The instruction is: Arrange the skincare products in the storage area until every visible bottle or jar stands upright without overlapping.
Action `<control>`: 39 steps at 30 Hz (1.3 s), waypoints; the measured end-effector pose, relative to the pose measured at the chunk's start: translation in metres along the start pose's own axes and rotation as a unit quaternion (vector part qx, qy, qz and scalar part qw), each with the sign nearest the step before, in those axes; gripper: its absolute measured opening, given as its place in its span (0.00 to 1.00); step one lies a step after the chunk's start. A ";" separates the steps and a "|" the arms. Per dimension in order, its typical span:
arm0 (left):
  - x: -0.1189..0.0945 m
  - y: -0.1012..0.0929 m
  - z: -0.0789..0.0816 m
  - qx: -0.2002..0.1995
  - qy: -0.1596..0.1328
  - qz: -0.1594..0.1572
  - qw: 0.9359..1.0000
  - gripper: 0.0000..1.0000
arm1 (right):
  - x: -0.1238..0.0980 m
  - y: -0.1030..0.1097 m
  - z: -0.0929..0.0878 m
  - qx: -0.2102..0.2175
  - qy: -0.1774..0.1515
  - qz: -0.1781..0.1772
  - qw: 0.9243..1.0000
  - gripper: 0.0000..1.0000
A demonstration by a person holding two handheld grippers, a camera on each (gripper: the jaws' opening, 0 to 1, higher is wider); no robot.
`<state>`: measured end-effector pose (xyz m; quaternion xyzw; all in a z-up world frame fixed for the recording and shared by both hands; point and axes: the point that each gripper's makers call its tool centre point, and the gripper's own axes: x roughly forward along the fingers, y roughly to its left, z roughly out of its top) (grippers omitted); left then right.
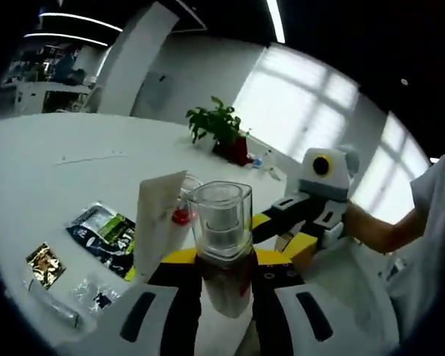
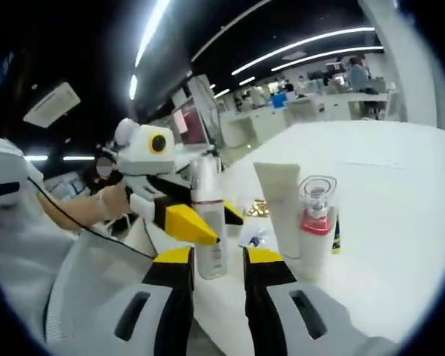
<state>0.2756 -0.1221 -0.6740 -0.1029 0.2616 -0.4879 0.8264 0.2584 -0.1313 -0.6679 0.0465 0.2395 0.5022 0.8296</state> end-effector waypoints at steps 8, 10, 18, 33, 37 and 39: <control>0.003 0.003 -0.013 0.064 0.034 0.027 0.997 0.19 | 0.000 0.005 0.019 0.008 -0.035 0.008 0.999 0.28; 0.005 0.004 -0.016 0.081 0.043 0.036 0.995 0.19 | 0.005 0.007 0.021 0.005 -0.035 0.001 0.999 0.34; 0.008 0.002 -0.024 0.124 0.068 0.061 0.988 0.19 | 0.018 0.008 0.021 -0.013 -0.023 -0.021 0.999 0.35; 0.005 0.013 -0.033 0.243 0.110 0.131 0.955 0.19 | 0.032 0.010 0.015 -0.016 0.001 -0.046 0.999 0.30; 0.004 0.017 -0.031 0.266 0.114 0.143 0.946 0.19 | 0.034 0.009 0.015 -0.007 -0.003 -0.054 0.998 0.26; 0.004 0.018 -0.031 0.271 0.117 0.147 0.944 0.19 | 0.036 0.008 0.016 -0.010 -0.001 -0.058 0.998 0.24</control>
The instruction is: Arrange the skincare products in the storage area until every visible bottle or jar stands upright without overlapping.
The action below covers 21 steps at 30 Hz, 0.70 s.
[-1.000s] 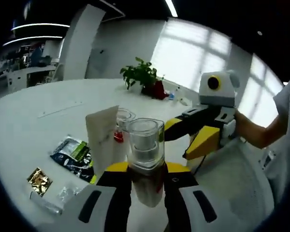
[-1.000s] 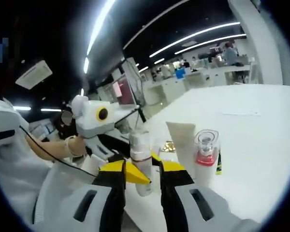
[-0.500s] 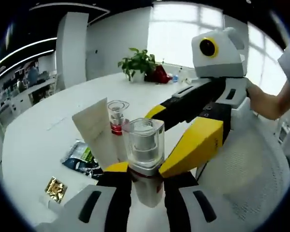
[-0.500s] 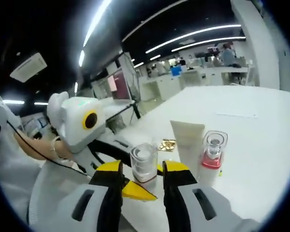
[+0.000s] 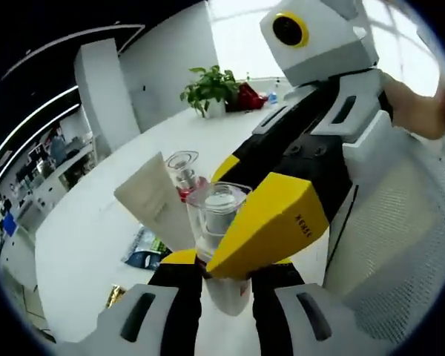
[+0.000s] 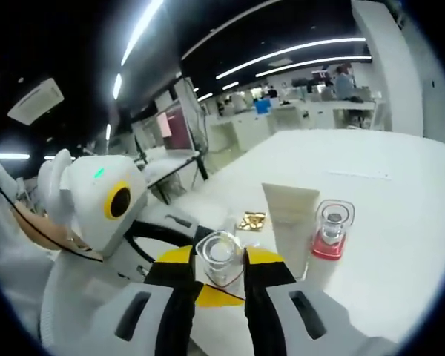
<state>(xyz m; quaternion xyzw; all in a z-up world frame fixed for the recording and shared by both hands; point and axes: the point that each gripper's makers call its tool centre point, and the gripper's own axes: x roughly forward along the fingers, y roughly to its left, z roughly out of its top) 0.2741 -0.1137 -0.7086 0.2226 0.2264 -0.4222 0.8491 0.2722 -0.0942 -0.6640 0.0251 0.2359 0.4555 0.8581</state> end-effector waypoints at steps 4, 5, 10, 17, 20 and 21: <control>0.001 0.001 -0.001 0.011 0.005 0.006 1.000 0.19 | 0.003 0.002 0.000 -0.015 0.007 -0.004 1.000 0.24; 0.001 0.002 -0.002 0.014 0.006 0.008 1.000 0.19 | 0.004 0.002 -0.001 -0.019 0.009 -0.004 1.000 0.24; 0.001 0.002 -0.001 0.017 0.002 0.005 1.000 0.20 | 0.002 0.002 -0.001 -0.040 0.011 0.000 0.999 0.22; 0.004 -0.004 0.000 0.021 -0.005 -0.018 1.000 0.21 | 0.000 0.000 -0.006 -0.060 0.027 0.020 0.998 0.21; 0.006 -0.008 0.000 0.004 -0.016 -0.043 0.999 0.21 | -0.001 -0.003 -0.008 -0.053 0.031 0.028 0.998 0.21; 0.006 -0.008 -0.001 0.004 -0.017 -0.045 0.999 0.21 | -0.002 -0.003 -0.009 -0.050 0.033 0.032 0.998 0.21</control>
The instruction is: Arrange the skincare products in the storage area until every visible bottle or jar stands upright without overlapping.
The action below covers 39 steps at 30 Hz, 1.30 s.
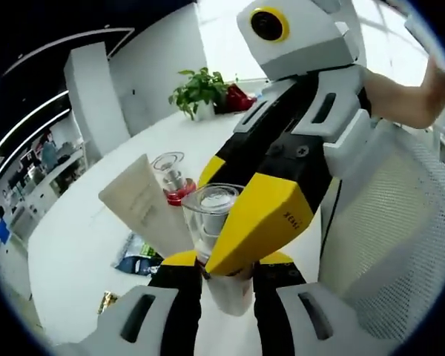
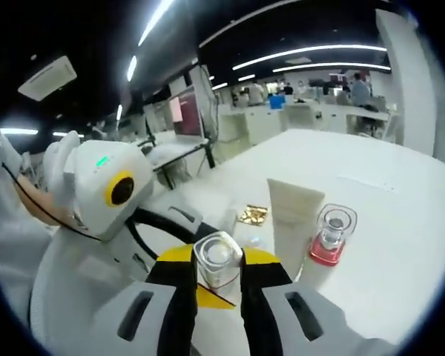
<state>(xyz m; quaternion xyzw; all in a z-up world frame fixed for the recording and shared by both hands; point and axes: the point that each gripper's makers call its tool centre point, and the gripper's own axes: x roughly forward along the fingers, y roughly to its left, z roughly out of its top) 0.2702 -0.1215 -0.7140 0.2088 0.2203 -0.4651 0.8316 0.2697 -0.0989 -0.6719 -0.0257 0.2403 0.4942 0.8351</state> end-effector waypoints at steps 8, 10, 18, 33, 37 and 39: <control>0.006 -0.006 -0.005 -0.010 -0.013 -0.034 0.999 0.21 | 0.003 0.001 -0.007 -0.008 0.017 0.017 1.000 0.20; 0.006 -0.006 -0.007 -0.021 -0.015 -0.042 0.999 0.20 | 0.004 0.002 -0.009 -0.038 0.023 0.029 0.999 0.20; 0.010 -0.012 -0.016 -0.038 -0.016 -0.070 0.997 0.18 | 0.008 0.006 -0.018 -0.090 0.049 0.059 0.993 0.20; 0.024 -0.014 -0.032 -0.050 -0.010 -0.074 0.996 0.17 | 0.024 0.001 -0.035 -0.133 0.091 0.055 0.985 0.21; 0.025 -0.017 -0.034 -0.048 -0.011 -0.080 0.996 0.17 | 0.023 0.001 -0.039 -0.128 0.091 0.054 0.986 0.21; 0.027 -0.017 -0.037 -0.042 -0.010 -0.079 0.996 0.17 | 0.025 0.001 -0.041 -0.129 0.093 0.050 0.986 0.21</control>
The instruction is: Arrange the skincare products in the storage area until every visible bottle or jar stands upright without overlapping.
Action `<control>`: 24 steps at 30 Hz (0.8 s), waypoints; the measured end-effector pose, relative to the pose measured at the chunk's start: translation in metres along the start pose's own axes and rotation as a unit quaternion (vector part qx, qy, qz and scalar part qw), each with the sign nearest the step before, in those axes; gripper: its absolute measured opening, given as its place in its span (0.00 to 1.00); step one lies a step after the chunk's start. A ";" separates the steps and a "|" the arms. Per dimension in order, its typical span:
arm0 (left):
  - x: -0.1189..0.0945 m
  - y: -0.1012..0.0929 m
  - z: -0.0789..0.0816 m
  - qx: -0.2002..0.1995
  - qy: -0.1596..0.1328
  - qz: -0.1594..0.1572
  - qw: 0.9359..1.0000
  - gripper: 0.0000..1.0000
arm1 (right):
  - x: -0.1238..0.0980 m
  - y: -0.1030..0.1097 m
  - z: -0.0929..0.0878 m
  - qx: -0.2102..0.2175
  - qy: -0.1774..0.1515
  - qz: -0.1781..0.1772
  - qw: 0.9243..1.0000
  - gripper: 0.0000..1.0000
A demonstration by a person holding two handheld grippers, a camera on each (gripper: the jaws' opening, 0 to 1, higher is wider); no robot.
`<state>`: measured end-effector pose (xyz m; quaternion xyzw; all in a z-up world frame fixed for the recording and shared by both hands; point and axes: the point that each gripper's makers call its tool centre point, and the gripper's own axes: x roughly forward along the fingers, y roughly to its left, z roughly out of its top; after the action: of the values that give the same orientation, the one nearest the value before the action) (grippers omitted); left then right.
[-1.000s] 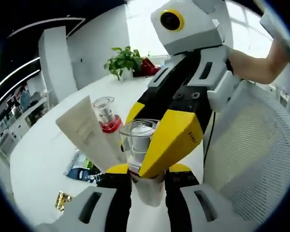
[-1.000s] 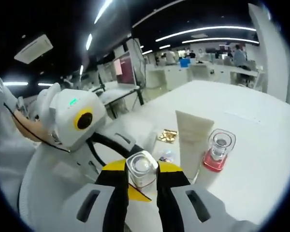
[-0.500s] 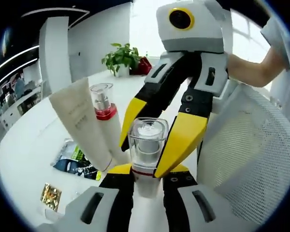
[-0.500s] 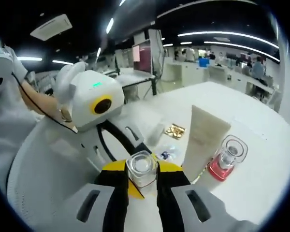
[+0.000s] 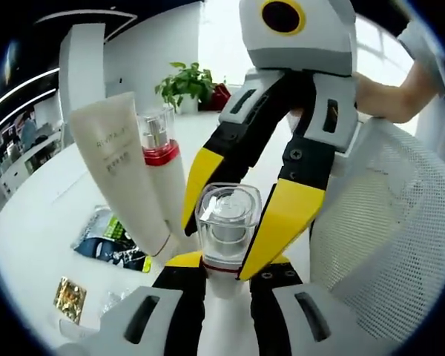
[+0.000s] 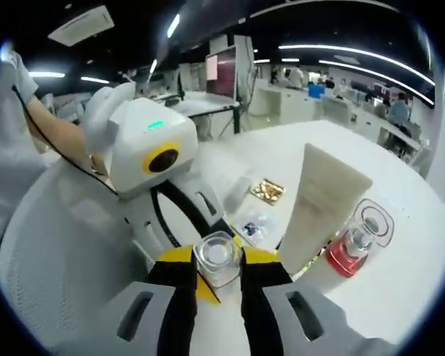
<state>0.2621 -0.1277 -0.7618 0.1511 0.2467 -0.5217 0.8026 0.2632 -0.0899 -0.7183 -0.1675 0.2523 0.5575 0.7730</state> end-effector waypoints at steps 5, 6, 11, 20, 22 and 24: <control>0.003 -0.001 -0.006 0.008 0.008 -0.002 1.000 0.17 | 0.005 0.002 -0.006 -0.004 0.014 -0.004 1.000 0.22; 0.004 -0.001 -0.008 0.009 0.008 -0.003 1.000 0.17 | 0.005 0.003 -0.007 -0.004 0.015 -0.004 1.000 0.22; 0.007 0.002 -0.012 0.030 0.007 0.000 1.000 0.17 | 0.007 0.003 -0.010 -0.024 0.023 -0.007 0.999 0.22; 0.009 0.006 -0.014 0.021 0.004 -0.003 1.000 0.17 | 0.010 0.001 -0.012 -0.016 0.018 -0.008 1.000 0.23; 0.008 0.006 -0.014 0.020 0.004 -0.004 1.000 0.17 | 0.010 0.001 -0.012 -0.014 0.015 -0.008 1.000 0.23; 0.008 0.006 -0.014 0.020 0.003 -0.005 1.000 0.18 | 0.010 0.002 -0.012 -0.017 0.015 -0.006 1.000 0.23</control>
<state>0.2670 -0.1246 -0.7779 0.1678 0.2396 -0.5299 0.7960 0.2617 -0.0884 -0.7337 -0.1908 0.2529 0.5543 0.7697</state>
